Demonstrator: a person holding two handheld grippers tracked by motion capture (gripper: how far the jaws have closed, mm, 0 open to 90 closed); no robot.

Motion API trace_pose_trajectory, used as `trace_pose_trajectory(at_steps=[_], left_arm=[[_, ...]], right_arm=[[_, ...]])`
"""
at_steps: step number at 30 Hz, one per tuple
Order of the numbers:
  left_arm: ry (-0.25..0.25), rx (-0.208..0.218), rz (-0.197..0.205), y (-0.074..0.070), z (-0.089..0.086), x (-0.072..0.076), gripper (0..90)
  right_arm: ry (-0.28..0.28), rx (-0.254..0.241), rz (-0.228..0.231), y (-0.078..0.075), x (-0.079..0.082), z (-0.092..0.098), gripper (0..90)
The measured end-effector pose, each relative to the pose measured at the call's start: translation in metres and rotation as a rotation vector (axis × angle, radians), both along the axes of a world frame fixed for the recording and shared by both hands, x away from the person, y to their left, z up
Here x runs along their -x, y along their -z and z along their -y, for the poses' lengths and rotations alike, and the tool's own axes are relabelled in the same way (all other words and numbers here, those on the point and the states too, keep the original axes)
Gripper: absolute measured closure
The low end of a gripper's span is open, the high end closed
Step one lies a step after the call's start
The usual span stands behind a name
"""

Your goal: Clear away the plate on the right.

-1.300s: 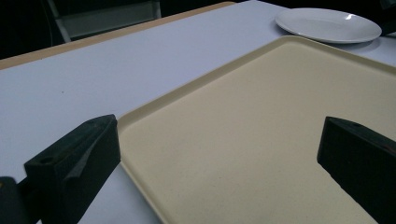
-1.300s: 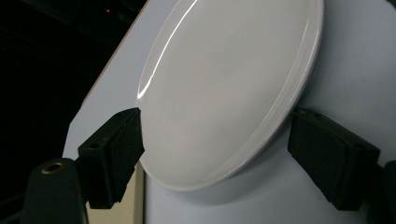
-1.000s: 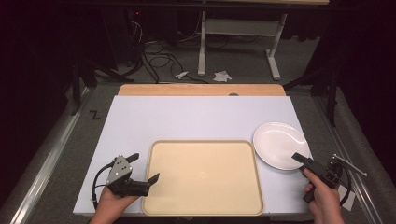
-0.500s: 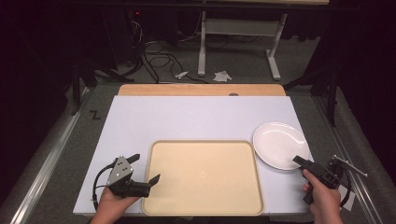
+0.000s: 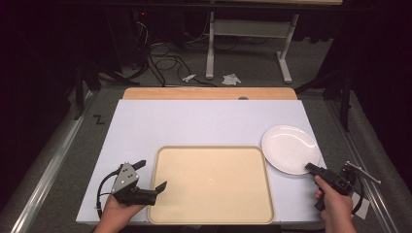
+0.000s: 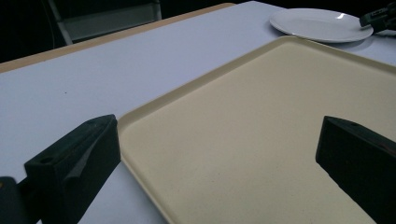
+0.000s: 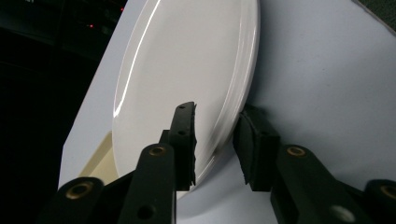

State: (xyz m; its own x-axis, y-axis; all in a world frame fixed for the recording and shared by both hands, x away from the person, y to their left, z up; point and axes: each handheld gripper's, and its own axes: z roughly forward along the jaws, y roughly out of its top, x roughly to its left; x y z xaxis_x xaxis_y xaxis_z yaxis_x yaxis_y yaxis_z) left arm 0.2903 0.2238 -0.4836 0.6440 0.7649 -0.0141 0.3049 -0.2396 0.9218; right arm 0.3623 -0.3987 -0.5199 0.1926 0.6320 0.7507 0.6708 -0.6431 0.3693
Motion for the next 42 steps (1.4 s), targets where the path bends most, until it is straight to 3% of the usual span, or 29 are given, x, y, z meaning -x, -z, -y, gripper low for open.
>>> trace_pose_trajectory(at_steps=[3, 9, 15, 22, 42], left_arm=[[0.001, -0.002, -0.001, 0.0, 0.0, 0.0, 0.9], [0.0, -0.003, 0.0, 0.0, 0.0, 0.0, 0.9], [-0.001, -0.004, 0.001, 0.001, 0.0, 0.0, 0.9], [0.001, -0.009, -0.002, 0.001, 0.0, -0.001, 0.9], [-0.003, -0.004, 0.009, 0.0, -0.001, 0.0, 0.9]], right_arm=[[-0.001, 0.02, -0.009, 0.001, -0.001, 0.0, 78.5], [0.019, -0.048, -0.009, 0.004, -0.001, 0.004, 81.8], [0.056, -0.085, -0.006, 0.005, -0.001, 0.007, 84.9], [0.088, -0.161, 0.042, 0.0, 0.003, 0.013, 89.0], [0.071, -0.173, 0.101, -0.012, 0.009, 0.018, 88.9]])
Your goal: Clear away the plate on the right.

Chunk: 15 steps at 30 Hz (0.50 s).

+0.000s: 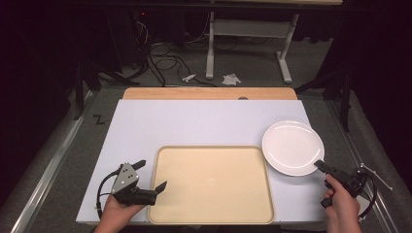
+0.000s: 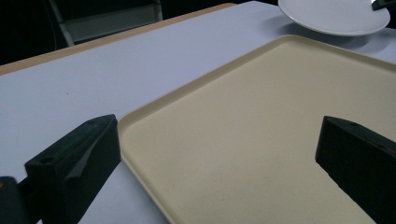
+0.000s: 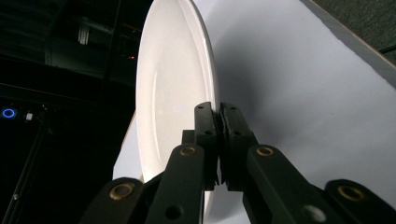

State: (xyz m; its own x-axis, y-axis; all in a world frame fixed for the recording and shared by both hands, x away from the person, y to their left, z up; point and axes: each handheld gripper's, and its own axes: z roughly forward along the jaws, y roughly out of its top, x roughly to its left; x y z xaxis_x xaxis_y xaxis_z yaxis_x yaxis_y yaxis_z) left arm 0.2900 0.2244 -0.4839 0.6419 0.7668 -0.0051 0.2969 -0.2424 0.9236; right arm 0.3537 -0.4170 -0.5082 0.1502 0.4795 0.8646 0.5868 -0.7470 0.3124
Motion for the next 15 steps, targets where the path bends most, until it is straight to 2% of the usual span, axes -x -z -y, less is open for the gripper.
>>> trace_pose_trajectory(at_steps=[15], left_arm=[[-0.004, 0.003, 0.007, -0.0014, -0.001, 0.0006, 0.9]], right_arm=[[-0.025, 0.009, 0.03, -0.0068, 0.0003, -0.0052, 88.8]])
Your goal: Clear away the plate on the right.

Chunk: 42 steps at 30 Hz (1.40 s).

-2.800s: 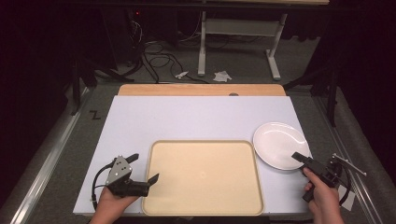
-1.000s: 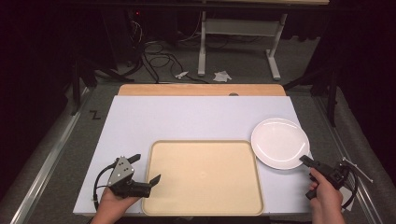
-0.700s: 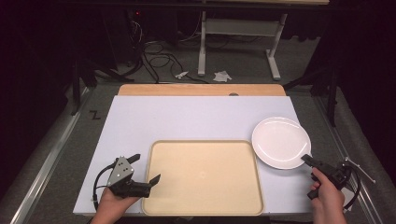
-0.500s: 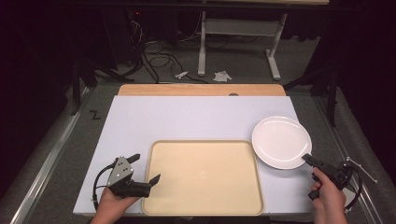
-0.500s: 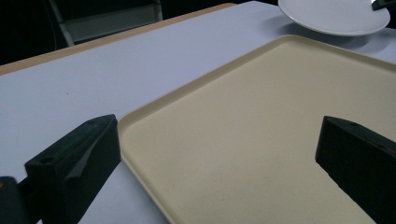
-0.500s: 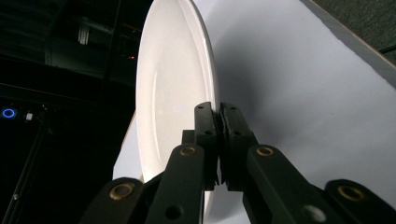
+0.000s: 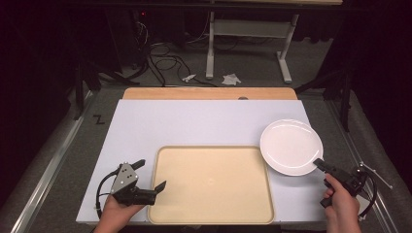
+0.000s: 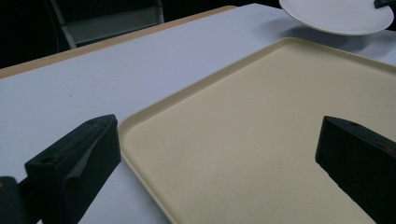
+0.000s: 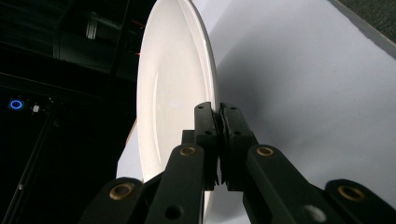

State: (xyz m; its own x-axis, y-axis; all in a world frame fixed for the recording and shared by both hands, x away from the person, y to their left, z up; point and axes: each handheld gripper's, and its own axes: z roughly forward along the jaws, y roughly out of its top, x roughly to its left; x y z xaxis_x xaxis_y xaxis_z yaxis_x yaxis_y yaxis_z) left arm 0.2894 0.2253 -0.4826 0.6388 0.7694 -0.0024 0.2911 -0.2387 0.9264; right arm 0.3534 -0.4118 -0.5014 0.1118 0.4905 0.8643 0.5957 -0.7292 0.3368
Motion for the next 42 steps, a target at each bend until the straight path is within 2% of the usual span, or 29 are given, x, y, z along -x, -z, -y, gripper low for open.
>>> trace_pose_trajectory(at_steps=[14, 26, 42], left_arm=[[-0.001, 0.001, 0.007, -0.001, -0.001, 0.001, 0.9], [-0.008, 0.006, 0.008, -0.001, -0.004, 0.0, 0.9], [-0.008, 0.004, 0.006, 0.001, -0.003, 0.0, 0.9]], right_arm=[[-0.045, 0.02, 0.027, -0.01, -0.002, -0.012, 88.9], [-0.087, 0.055, 0.042, -0.024, -0.012, -0.025, 88.9], [-0.145, 0.065, 0.043, -0.026, -0.029, -0.051, 88.8]])
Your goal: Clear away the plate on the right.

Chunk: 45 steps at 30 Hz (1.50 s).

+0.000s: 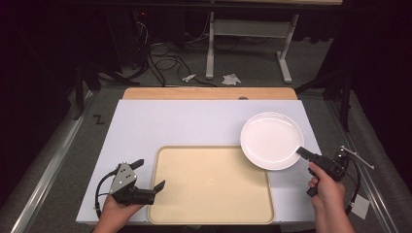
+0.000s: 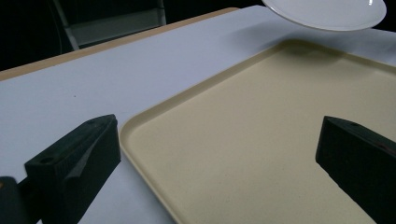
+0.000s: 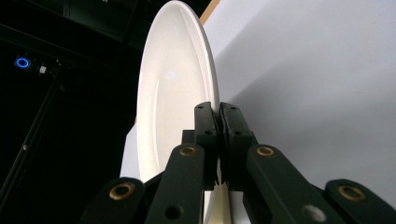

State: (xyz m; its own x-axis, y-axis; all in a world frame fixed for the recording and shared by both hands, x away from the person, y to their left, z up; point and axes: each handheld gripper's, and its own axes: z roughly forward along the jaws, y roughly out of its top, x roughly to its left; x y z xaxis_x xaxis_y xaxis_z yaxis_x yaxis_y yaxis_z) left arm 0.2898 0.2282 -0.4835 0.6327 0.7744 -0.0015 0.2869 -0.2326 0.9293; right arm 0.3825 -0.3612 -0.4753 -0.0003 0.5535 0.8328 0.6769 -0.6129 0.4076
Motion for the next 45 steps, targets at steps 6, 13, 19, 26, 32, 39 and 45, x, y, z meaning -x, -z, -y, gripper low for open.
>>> trace_pose_trajectory(at_steps=[6, 13, 19, 26, 32, 39, 45], left_arm=[[-0.002, 0.0, 0.002, -0.001, -0.001, 0.0, 0.9], [0.0, 0.0, 0.003, -0.001, -0.001, 0.0, 0.9], [-0.001, -0.005, 0.006, -0.001, -0.001, 0.001, 0.9], [-0.003, -0.006, 0.006, -0.001, -0.001, 0.0, 0.9], [0.003, -0.009, 0.009, -0.002, 0.0, 0.001, 0.9], [0.003, -0.006, 0.012, -0.002, 0.0, 0.001, 0.9], [0.002, -0.005, 0.016, -0.003, 0.0, 0.002, 0.9]], right_arm=[[-0.03, -0.006, -0.001, 0.0, -0.006, -0.015, 88.9], [-0.065, 0.001, -0.001, -0.001, -0.009, -0.03, 88.8], [-0.106, 0.007, -0.002, -0.001, -0.012, -0.045, 88.8], [-0.163, 0.034, -0.013, 0.005, -0.012, -0.065, 88.8], [-0.217, 0.048, -0.018, 0.01, -0.009, -0.082, 88.8], [-0.276, 0.057, -0.015, 0.011, -0.004, -0.101, 88.8], [-0.319, 0.066, -0.017, 0.01, 0.0, -0.113, 88.7]])
